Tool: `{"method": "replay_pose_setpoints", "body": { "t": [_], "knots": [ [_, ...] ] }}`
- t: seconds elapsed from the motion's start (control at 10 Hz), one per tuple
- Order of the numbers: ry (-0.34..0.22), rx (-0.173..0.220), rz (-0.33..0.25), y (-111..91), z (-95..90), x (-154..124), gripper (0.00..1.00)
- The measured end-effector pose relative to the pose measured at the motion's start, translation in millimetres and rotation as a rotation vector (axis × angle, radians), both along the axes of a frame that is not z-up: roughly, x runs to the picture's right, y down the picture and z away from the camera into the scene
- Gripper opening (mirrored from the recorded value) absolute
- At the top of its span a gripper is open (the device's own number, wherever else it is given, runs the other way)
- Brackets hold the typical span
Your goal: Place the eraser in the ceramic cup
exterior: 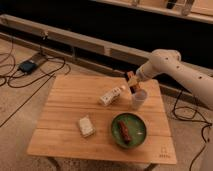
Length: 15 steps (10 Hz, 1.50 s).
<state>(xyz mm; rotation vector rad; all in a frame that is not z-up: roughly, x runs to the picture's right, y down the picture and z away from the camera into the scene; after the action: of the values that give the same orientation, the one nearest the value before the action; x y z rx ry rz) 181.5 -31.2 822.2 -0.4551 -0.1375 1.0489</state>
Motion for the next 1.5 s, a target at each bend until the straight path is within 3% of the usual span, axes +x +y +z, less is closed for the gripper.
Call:
{"method": "replay_pose_setpoints", "body": {
  "t": [0.2,0.6,0.8,1.5],
  "knots": [
    [0.022,0.015,0.021,4.9,4.5,16.5,0.07],
    [0.03,0.042,0.049,11.7,12.0,18.4,0.47],
    [0.033,0.051,0.058,14.9,13.0,18.9,0.62],
    [0.038,0.075,0.078,20.0,8.9,22.1,0.64]
  ]
}}
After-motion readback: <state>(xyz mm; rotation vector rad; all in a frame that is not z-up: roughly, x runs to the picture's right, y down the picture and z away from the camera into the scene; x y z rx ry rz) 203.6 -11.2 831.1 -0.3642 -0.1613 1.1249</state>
